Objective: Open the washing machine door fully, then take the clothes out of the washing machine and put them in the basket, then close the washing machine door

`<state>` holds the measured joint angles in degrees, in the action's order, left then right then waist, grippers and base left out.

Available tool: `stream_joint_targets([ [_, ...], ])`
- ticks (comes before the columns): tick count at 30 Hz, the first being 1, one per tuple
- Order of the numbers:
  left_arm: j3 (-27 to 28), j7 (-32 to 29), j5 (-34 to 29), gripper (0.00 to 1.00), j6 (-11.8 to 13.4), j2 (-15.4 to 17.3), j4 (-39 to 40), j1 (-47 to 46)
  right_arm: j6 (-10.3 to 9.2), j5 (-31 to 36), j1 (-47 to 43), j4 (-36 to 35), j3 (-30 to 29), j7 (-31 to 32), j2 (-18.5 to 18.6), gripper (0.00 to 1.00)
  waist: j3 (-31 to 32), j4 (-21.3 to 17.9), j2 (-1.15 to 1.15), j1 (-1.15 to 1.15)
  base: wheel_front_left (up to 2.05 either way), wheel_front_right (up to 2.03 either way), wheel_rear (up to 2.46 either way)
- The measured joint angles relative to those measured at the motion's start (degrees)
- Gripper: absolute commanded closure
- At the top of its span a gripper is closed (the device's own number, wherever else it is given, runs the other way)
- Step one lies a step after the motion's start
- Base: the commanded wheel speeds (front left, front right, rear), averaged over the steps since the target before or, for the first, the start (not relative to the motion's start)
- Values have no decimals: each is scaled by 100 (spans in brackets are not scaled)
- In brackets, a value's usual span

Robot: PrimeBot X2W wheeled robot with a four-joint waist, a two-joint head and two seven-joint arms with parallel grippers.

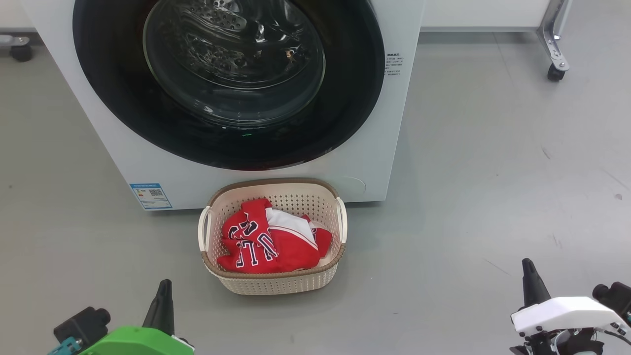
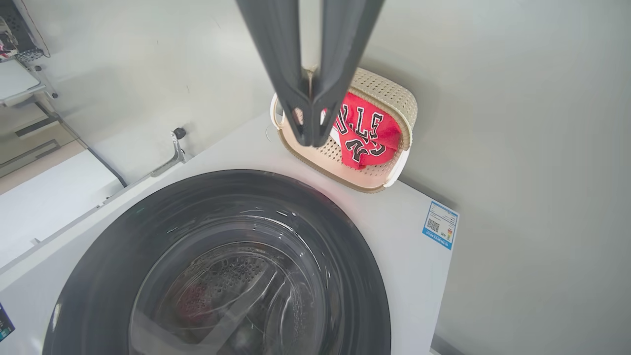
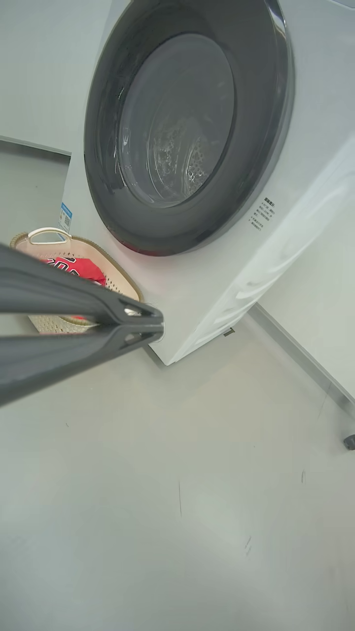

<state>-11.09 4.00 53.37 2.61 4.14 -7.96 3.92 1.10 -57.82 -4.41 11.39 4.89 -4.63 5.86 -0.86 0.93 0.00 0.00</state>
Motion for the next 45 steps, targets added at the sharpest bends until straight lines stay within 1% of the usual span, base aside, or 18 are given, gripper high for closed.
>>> stream_joint_targets([
  [11,170,-93,920,100,-191,48,-90,-95,87,-730,139,79,-185,146,-33,100,13,-19,0,0,0,0,0],
  [13,194,-101,1049,100,-200,56,-104,-113,132,-860,183,89,-218,189,-36,100,15,-23,0,0,0,0,0],
  [21,319,-162,1706,100,-301,91,-189,-169,187,-1389,276,153,-349,314,-49,100,24,-37,0,0,0,0,0],
  [33,500,-272,2652,100,-511,153,-298,-309,335,-2178,435,225,-553,490,-76,100,38,-58,0,0,0,0,0],
  [41,609,-342,3253,100,-649,189,-382,-402,398,-2708,542,288,-680,611,-109,100,47,-72,0,0,0,0,0],
  [45,698,-347,3667,100,-704,204,-432,-426,441,-3042,580,324,-770,689,-125,100,53,-81,0,0,0,0,0],
])
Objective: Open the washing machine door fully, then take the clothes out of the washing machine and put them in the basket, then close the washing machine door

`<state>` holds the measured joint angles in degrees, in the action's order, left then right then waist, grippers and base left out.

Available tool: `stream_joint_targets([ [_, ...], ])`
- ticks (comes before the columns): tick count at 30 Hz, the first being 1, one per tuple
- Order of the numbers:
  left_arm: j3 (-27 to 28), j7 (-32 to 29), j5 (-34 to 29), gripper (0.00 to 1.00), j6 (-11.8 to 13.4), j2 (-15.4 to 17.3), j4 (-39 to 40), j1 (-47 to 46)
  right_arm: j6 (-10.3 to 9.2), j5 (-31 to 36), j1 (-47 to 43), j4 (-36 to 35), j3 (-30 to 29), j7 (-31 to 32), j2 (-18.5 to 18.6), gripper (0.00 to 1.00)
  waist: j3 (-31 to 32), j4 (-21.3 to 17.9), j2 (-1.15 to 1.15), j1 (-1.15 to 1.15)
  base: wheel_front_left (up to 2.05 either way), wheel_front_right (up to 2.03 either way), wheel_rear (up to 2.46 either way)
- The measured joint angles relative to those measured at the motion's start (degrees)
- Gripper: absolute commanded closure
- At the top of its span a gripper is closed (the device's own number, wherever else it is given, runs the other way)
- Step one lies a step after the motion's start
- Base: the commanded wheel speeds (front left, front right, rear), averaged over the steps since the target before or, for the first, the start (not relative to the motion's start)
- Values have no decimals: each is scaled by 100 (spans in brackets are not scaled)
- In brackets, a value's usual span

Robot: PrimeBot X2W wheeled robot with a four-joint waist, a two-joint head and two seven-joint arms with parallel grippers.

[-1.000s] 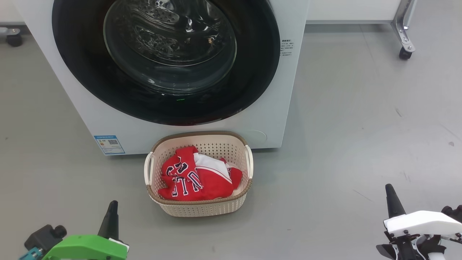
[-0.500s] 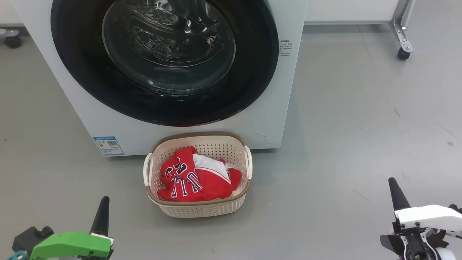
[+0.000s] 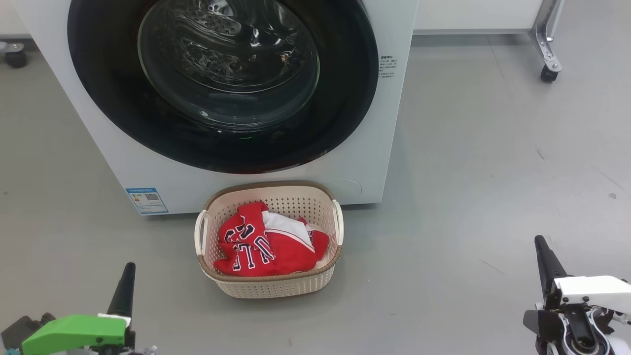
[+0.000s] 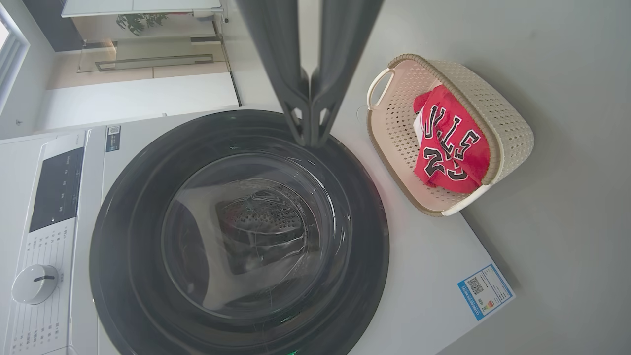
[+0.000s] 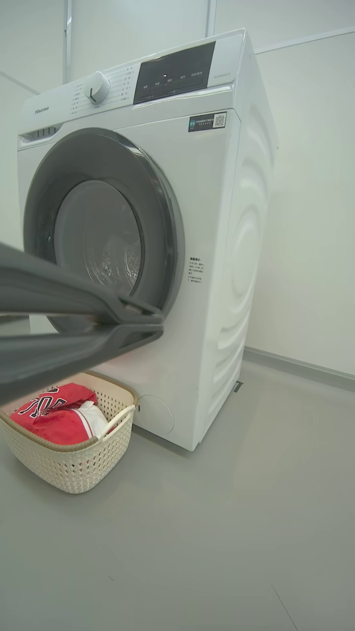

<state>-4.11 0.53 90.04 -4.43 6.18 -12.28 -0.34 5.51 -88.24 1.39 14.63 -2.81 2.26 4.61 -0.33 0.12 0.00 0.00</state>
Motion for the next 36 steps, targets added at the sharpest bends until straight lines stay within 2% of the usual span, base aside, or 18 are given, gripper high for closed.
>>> stream_joint_targets([
  [10,136,-55,777,100,-168,29,-74,-122,99,-606,120,66,-155,130,-16,100,10,-15,0,0,0,0,0],
  [36,160,-103,788,100,-199,31,-204,-152,115,-609,171,105,-174,131,-21,100,14,-14,0,0,0,0,0],
])
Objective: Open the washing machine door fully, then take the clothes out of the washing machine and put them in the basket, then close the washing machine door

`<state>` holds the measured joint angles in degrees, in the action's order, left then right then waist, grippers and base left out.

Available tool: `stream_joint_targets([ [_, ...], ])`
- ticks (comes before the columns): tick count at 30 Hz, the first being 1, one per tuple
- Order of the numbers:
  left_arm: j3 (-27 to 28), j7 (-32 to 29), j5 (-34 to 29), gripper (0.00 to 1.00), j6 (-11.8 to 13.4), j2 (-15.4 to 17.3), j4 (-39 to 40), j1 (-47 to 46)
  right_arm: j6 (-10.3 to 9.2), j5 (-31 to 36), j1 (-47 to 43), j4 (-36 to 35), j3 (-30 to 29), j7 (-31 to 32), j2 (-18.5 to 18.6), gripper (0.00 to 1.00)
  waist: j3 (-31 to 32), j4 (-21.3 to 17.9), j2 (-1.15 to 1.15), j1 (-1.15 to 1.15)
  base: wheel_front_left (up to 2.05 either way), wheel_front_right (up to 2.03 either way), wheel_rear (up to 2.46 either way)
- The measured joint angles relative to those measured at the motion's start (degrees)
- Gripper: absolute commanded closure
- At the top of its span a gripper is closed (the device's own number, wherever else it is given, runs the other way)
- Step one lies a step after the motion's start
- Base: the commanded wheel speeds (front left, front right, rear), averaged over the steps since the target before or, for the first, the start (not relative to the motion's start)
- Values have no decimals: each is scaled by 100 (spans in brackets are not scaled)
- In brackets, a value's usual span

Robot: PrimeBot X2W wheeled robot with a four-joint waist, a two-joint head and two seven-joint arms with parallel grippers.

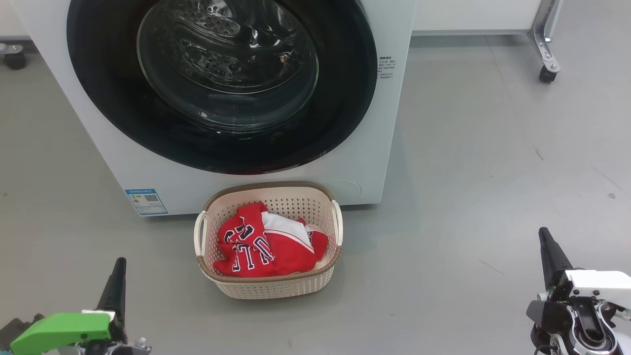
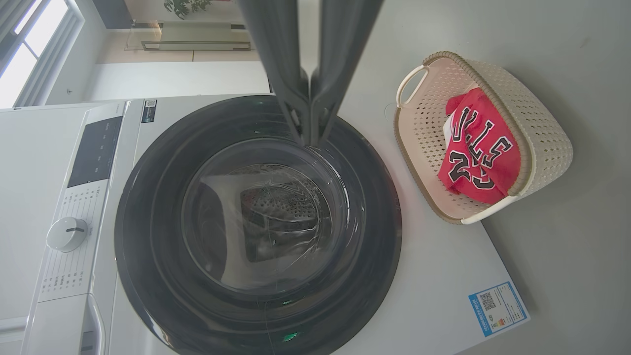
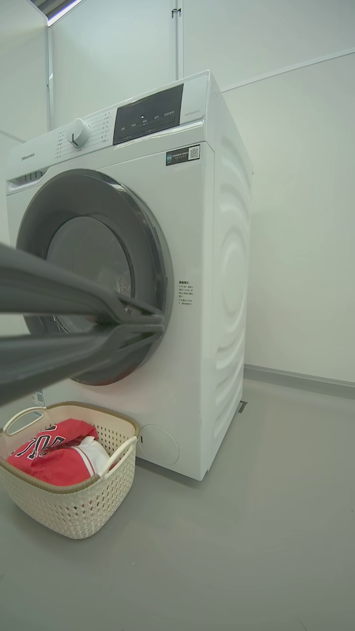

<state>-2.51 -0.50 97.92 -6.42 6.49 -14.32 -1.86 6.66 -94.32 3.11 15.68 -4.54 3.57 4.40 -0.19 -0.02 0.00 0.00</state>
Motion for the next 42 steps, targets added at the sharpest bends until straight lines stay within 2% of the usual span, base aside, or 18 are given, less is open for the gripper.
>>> stream_joint_targets([
  [42,30,-45,-1,100,-43,-2,-94,-71,29,0,4,41,-15,24,-12,100,3,1,0,0,0,0,0],
])
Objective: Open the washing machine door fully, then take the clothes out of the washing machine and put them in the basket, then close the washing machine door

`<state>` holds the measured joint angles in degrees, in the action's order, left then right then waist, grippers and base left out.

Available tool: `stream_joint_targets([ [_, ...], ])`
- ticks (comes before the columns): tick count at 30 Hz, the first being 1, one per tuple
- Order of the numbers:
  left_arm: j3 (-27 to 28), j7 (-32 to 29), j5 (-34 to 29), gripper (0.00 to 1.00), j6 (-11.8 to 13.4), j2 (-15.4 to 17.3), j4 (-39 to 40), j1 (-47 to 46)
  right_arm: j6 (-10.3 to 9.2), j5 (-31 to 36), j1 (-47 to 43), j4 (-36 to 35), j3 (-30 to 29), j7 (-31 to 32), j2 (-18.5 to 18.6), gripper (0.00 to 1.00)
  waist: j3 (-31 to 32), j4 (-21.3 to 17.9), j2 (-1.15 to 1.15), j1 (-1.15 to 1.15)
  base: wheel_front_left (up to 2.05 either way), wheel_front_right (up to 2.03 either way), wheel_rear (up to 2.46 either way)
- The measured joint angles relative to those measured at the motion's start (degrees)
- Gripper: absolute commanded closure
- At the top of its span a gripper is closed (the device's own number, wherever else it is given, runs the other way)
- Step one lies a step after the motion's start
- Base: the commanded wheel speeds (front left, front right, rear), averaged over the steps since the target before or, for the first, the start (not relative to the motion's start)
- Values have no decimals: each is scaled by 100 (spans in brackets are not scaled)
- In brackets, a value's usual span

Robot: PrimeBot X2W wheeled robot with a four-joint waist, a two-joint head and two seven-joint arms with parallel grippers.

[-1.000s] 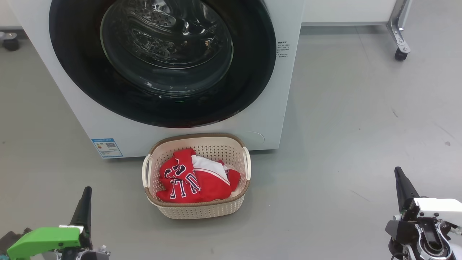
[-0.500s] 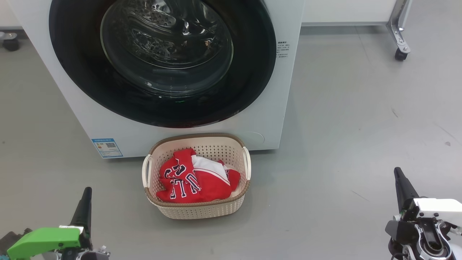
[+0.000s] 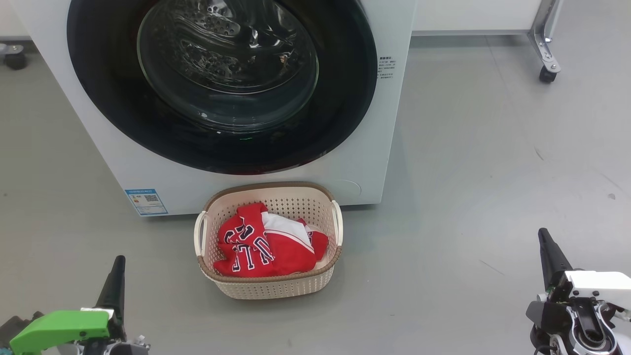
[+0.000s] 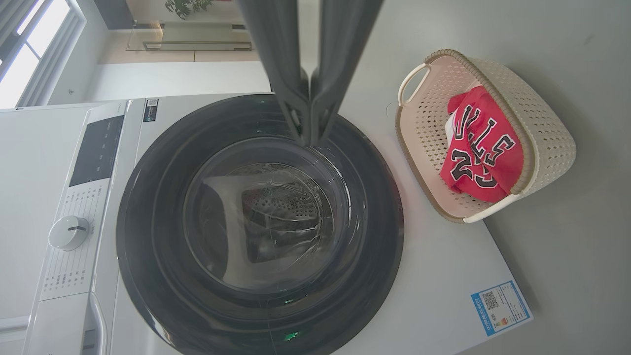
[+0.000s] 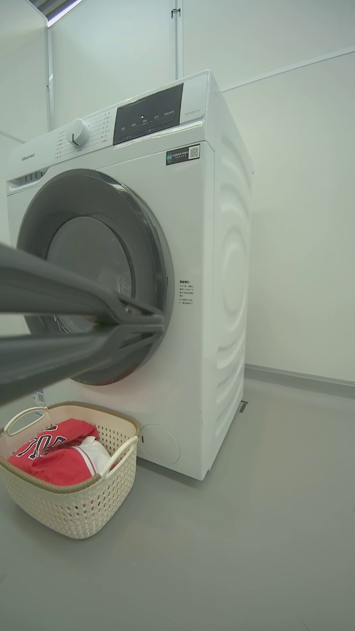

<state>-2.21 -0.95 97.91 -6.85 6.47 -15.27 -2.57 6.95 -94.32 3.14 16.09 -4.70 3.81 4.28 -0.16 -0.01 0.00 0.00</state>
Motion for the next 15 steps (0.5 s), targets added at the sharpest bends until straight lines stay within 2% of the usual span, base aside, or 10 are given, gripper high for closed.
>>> stream_joint_targets([
  [15,11,-1,-7,100,-1,-3,-22,-13,0,0,1,2,-7,0,-8,100,1,0,0,0,0,0,0],
])
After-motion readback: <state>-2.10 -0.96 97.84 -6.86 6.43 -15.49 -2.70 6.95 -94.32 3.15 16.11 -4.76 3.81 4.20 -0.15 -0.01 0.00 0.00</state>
